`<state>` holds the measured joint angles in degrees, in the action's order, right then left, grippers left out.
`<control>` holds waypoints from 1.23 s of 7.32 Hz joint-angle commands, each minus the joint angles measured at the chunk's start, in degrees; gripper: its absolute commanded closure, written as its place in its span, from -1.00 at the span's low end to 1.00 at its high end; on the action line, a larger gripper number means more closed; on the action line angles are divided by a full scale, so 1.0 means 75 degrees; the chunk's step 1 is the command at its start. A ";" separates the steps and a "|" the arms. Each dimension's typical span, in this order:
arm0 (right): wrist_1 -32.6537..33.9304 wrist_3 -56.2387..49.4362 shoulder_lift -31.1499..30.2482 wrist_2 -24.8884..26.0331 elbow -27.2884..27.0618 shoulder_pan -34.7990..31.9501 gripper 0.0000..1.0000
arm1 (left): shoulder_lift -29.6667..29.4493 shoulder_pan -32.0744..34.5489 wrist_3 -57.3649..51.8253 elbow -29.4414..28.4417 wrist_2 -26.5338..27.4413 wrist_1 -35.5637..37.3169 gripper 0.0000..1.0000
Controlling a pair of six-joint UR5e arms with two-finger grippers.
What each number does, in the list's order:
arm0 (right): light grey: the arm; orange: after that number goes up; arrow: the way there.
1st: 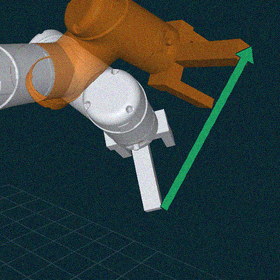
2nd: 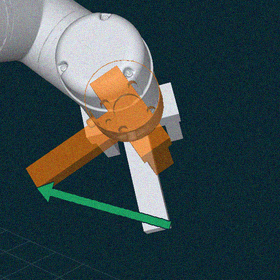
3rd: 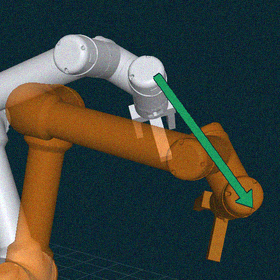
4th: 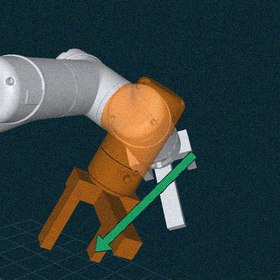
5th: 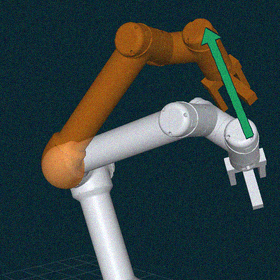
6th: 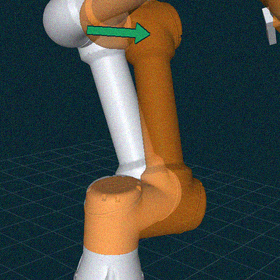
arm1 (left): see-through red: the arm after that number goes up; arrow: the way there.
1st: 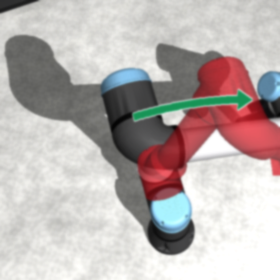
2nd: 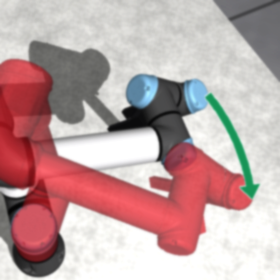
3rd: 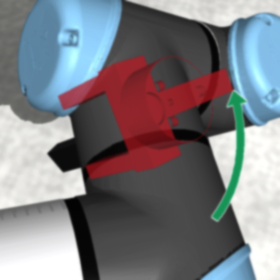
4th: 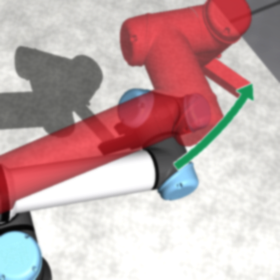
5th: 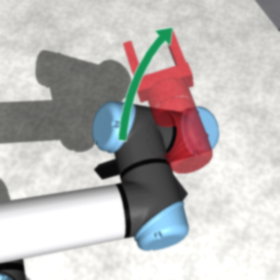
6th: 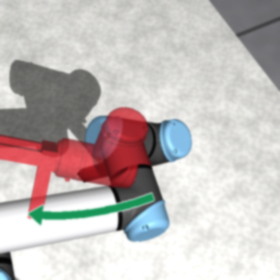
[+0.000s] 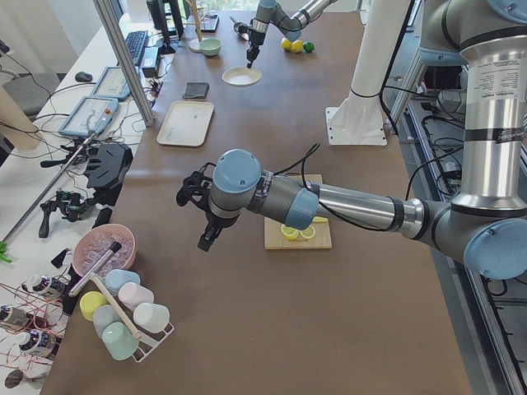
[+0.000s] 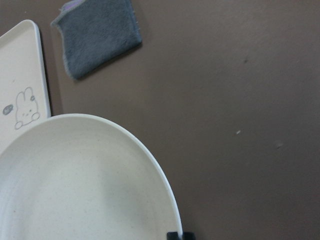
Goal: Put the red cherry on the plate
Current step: 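Slide the white plate with the right gripper toward the table center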
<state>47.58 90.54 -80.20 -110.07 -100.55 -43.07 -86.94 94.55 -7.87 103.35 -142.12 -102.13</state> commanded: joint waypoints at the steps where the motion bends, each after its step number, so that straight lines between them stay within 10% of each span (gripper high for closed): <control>1: 0.1922 0.0978 0.1392 0.1754 -0.0434 0.1668 1.00 | 0.0002 0.0002 0.0042 0.0001 -0.0012 0.0000 -0.97; 6: 0.3219 0.1146 0.2944 0.3471 0.0408 0.3140 1.00 | -0.0010 -0.0009 0.0053 0.0001 -0.0012 0.0000 -0.97; 8: 0.3277 0.1029 0.3146 0.3462 0.0376 0.3071 -0.99 | -0.0022 -0.0033 0.0065 0.0001 -0.0012 0.0000 -0.97; 9: 0.3463 0.0809 0.3146 0.3403 0.0190 0.2908 -1.00 | -0.0022 -0.0044 0.0111 0.0012 -0.0023 0.0000 -0.97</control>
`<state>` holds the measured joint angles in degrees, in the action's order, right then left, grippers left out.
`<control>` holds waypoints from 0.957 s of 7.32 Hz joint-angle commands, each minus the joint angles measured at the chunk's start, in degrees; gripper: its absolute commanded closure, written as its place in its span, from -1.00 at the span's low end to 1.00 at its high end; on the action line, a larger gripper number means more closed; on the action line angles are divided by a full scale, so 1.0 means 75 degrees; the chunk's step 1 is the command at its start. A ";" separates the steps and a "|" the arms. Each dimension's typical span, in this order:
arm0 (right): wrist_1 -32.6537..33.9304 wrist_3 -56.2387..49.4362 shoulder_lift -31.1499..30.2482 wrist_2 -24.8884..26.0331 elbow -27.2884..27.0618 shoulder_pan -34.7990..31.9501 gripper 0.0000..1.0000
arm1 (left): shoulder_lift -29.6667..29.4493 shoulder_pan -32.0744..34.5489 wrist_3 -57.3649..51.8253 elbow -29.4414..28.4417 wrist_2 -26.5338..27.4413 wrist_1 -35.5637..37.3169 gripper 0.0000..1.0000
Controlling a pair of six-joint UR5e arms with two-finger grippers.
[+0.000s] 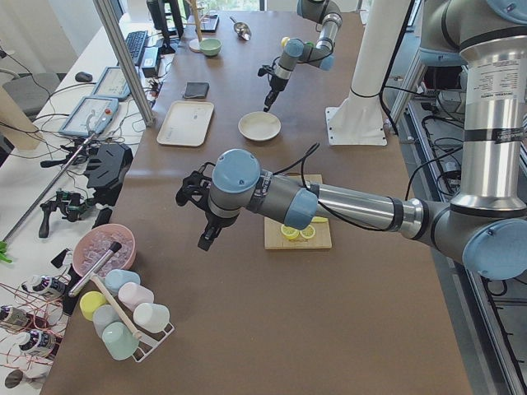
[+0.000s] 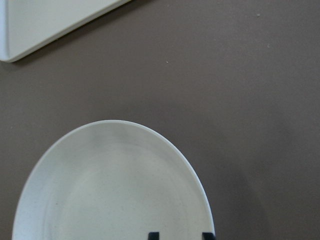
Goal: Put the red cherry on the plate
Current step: 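Slide the white plate with the right gripper toward the table center, then open the right gripper and withdraw it from the plate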
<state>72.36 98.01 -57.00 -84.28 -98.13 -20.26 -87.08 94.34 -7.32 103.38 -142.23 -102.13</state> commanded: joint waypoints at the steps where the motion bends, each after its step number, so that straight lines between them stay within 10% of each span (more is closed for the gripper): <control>1: 0.0543 -0.0456 -0.0004 -0.0350 -0.0506 -0.0494 -1.00 | 0.0009 -0.0039 0.1024 0.0159 -0.0183 -0.0093 -0.97; 5: 0.1379 -0.3218 -0.1430 -0.2632 -0.1632 -0.2905 -1.00 | 0.0663 -0.2235 0.7023 0.0313 -0.0083 -0.4384 -0.97; 7: 0.1309 -0.5067 -0.2542 -0.4038 -0.1961 -0.4370 -1.00 | 0.0736 -0.3688 0.8434 0.0662 0.0665 -0.4874 -0.97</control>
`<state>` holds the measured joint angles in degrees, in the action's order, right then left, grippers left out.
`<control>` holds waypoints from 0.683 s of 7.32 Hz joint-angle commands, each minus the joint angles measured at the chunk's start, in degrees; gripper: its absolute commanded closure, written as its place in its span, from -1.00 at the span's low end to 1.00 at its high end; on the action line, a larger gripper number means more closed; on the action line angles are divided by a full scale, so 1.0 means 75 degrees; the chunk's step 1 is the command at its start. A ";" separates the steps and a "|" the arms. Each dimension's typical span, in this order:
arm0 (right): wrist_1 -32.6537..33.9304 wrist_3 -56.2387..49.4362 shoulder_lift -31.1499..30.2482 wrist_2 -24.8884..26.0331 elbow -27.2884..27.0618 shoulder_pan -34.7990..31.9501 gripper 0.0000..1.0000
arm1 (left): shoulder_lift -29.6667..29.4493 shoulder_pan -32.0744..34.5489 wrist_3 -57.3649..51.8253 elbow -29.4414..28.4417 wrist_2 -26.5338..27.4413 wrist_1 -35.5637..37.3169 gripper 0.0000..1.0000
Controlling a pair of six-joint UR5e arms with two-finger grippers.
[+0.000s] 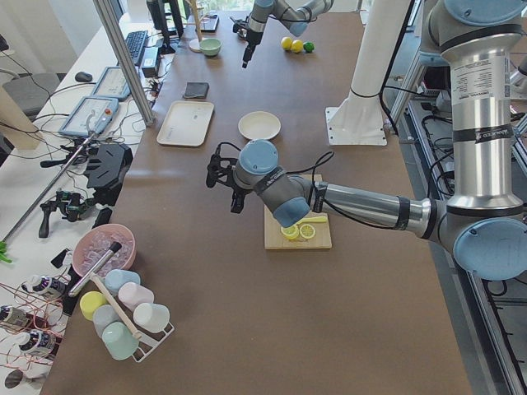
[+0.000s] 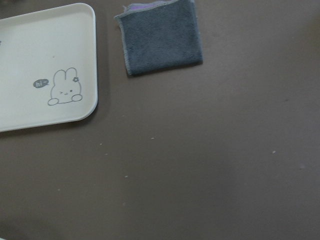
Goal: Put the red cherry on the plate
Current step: 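Open the right gripper and withdraw it from the plate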
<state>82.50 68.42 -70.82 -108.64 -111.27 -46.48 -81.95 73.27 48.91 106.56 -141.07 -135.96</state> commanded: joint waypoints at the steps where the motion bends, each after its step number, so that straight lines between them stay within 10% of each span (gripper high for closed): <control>1: -0.0044 -0.2058 -0.1076 -0.1388 -0.0223 -0.1658 -1.00 | 0.0272 -0.1652 0.1141 0.0532 0.1328 -0.0365 -0.97; 5: -0.0020 -0.5458 -0.2320 -0.2668 0.0151 -0.3840 -1.00 | 0.0309 -0.5282 0.2989 0.0862 0.4666 -0.0341 -0.96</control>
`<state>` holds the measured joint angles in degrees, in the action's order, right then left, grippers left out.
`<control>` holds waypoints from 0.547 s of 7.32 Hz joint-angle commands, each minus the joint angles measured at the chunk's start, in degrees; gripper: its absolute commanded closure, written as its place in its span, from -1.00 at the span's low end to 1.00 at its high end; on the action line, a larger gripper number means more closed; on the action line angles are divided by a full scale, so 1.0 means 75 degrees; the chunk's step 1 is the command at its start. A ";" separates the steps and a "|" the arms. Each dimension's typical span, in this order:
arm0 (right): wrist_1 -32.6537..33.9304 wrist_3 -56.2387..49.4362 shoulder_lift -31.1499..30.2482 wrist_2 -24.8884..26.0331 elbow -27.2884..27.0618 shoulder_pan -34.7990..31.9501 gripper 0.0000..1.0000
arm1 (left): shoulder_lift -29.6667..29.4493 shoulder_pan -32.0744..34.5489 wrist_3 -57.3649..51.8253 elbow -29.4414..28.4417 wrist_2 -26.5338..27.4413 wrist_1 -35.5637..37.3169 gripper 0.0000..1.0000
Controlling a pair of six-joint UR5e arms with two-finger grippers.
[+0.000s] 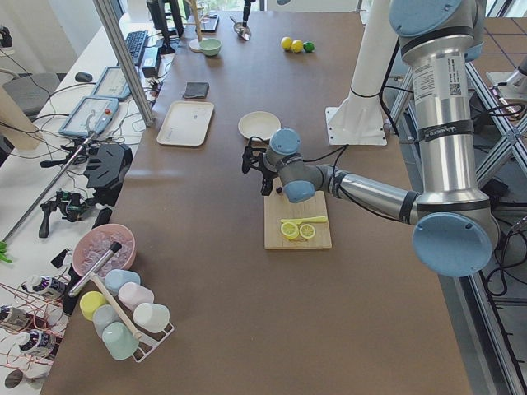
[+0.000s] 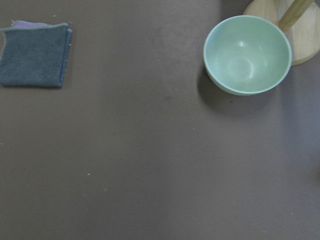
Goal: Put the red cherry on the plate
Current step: 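Move the left gripper over the dark red cherries on the cutting board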
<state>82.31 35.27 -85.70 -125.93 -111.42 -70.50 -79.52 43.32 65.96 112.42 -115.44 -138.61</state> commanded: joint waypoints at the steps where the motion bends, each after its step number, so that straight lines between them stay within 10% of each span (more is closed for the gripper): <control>1: -0.0006 -0.1522 -0.0444 -0.0505 0.0370 -0.0979 -1.00 | -0.0049 -0.1973 0.0767 0.0046 0.1908 0.0058 -0.96; 4: 0.0017 -0.1656 -0.0457 -0.0506 0.0466 -0.1088 -1.00 | -0.0142 -0.2214 0.0710 -0.0315 0.2149 0.0071 -0.33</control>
<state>82.46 23.26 -88.98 -129.64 -108.24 -78.38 -80.19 27.33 71.43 111.62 -99.92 -138.11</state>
